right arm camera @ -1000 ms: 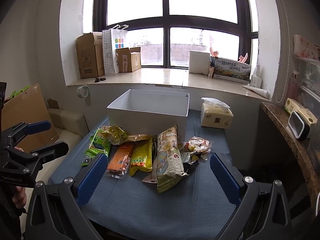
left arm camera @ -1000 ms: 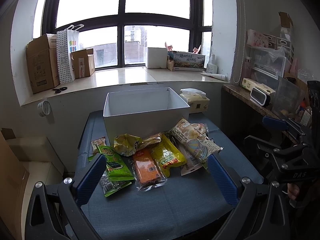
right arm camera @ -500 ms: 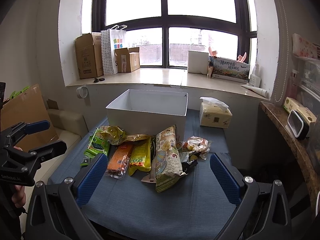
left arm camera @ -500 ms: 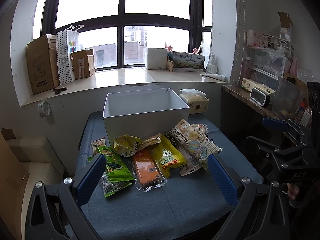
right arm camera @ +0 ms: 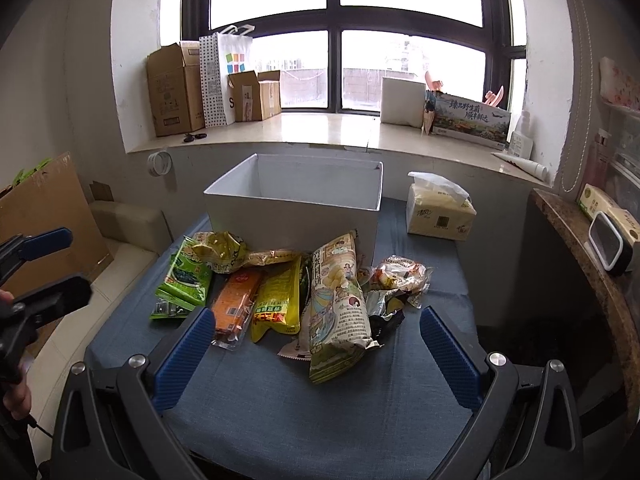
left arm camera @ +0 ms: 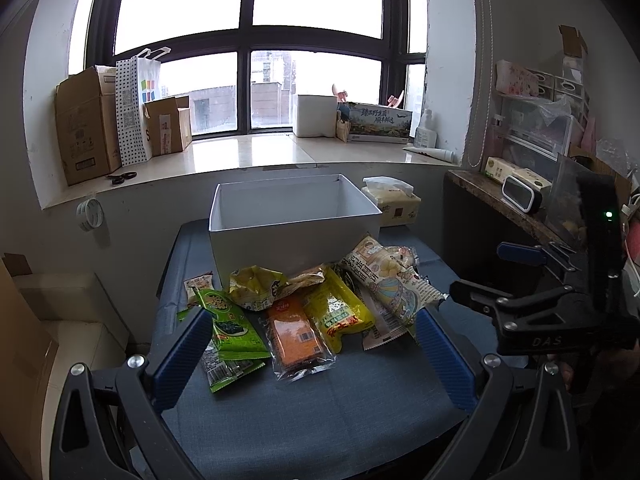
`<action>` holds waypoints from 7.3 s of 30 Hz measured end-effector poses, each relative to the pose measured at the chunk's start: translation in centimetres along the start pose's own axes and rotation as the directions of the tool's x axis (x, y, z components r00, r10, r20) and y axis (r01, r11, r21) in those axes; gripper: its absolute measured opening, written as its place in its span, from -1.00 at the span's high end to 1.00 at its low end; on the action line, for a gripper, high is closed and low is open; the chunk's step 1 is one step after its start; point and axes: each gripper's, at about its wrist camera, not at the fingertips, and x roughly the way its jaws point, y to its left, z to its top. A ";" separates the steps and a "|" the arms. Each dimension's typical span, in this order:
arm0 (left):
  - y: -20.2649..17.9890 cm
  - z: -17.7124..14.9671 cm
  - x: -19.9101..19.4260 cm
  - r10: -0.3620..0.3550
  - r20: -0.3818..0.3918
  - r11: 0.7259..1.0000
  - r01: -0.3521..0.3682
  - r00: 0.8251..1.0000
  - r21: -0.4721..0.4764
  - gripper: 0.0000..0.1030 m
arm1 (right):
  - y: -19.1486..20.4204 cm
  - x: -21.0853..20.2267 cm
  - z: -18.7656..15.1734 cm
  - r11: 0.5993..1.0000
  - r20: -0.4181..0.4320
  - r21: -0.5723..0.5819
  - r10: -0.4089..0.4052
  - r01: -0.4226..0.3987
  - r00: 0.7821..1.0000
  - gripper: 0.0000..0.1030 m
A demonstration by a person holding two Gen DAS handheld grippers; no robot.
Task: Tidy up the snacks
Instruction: 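Grasp the tall illustrated chip bag with the right gripper, then drop the chip bag in the box with right gripper while left drops a snack, then grasp the yellow crinkled chip bag with the right gripper, then grasp the green seaweed pack with the left gripper while the right gripper holds the yellow bag, then drop the seaweed pack and yellow bag into the white box with both grippers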
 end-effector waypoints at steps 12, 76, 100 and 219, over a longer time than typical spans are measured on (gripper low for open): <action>1.3 -1.3 0.7 0.030 -0.022 0.999 -0.030 0.999 -0.012 -1.00 | -0.8 15.2 1.1 0.997 -0.261 -0.071 -0.002 -0.017 0.965 -0.97; 3.4 6.6 16.6 -0.218 -0.088 0.975 0.221 0.972 0.025 0.62 | -6.0 3.5 0.9 0.977 -0.005 0.189 0.102 -0.099 0.995 0.25; 12.0 15.8 31.3 0.109 -0.167 0.993 -0.115 0.980 -0.022 -0.42 | -5.0 28.3 16.8 0.996 -0.211 0.080 0.055 -0.039 0.976 -0.04; 10.5 0.4 18.2 0.111 -0.265 0.975 -0.157 0.958 -0.156 -0.32 | -1.4 8.2 2.3 0.951 0.052 0.245 0.183 -0.190 0.982 -0.21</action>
